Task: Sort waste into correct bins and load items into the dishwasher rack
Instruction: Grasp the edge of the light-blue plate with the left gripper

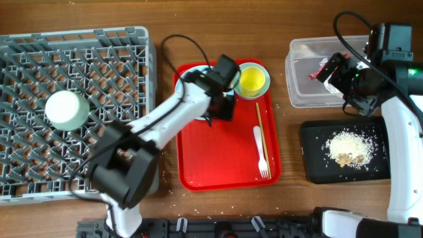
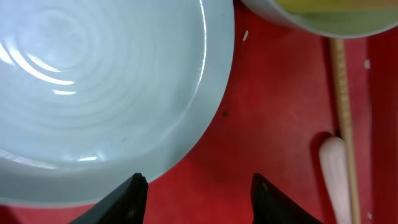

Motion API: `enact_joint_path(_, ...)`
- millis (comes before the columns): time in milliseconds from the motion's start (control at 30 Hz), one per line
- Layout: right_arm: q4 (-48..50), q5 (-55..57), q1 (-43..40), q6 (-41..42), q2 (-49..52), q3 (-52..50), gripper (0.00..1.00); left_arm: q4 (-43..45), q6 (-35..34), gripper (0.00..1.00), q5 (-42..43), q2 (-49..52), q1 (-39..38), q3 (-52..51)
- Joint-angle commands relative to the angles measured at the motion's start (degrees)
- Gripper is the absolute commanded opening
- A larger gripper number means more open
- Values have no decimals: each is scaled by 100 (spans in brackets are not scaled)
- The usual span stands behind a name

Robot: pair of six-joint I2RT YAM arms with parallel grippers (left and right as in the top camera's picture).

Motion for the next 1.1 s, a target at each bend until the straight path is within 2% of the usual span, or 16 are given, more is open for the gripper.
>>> enact_joint_path(0,11,94,-2,-35,-68,50,100,350,68,37,-758,428,-92,39)
enact_joint_path(100,11,94,-2,-37,-68,50,100,625,46,32,-1213,540,-48,39)
enact_joint_path(233,11,94,-2,-37,-68,50,100,682,46,32,-1093,544,-13,26)
enact_joint_path(367,13,94,-2,-37,-68,50,100,186,46,26,96,544,-28,-4)
enact_joint_path(500,11,94,-2,-35,-68,50,100,-619,44,4,1121,542,-240,-4)
enact_joint_path(533,13,94,-2,-37,-68,50,100,-785,44,4,1329,542,-332,-4)
enact_joint_path(700,13,94,-2,-35,-68,50,100,-1172,26,4,1499,448,-984,-2)
enact_joint_path(867,13,94,-2,-37,-68,50,100,-1172,28,4,1495,188,-1025,-2)
enact_joint_path(933,15,94,-2,-37,-68,50,100,-1169,31,4,1248,118,-1025,-2)
enact_joint_path(1033,15,94,-2,-35,-68,50,100,-1032,26,31,1198,118,-1075,-4)
enact_joint_path(1067,15,94,-2,-37,-68,50,100,-957,24,33,1196,120,-1108,-4)
